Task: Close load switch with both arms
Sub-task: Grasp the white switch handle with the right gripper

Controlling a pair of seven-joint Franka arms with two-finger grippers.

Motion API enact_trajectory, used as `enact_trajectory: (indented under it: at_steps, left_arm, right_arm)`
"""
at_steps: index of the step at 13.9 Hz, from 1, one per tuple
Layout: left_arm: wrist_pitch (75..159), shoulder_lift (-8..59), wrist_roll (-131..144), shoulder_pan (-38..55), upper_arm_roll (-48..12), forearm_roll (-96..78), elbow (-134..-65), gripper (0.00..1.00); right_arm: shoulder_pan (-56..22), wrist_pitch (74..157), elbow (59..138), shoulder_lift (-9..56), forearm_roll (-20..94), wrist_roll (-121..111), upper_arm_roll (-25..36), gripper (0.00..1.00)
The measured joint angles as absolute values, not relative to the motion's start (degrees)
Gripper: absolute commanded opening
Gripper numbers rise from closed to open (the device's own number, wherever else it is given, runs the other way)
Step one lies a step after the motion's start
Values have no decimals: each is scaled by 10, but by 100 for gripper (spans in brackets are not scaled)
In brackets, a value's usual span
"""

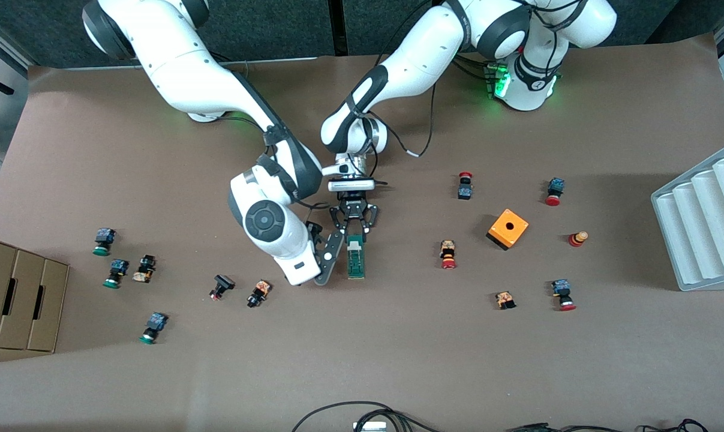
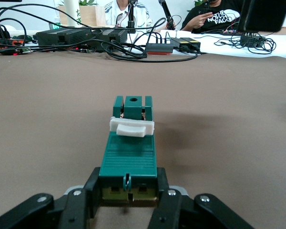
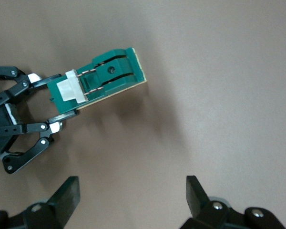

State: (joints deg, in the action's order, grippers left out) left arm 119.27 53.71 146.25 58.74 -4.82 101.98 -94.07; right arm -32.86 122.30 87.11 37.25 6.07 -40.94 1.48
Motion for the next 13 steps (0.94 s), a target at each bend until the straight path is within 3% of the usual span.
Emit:
enact_trajectory:
  at_steps: [13]
  left_arm:
    - [1193,537,1463,587,-48,1020,-941,31]
  right_arm:
    - [-380,1306,871,415,44,-419,15,99]
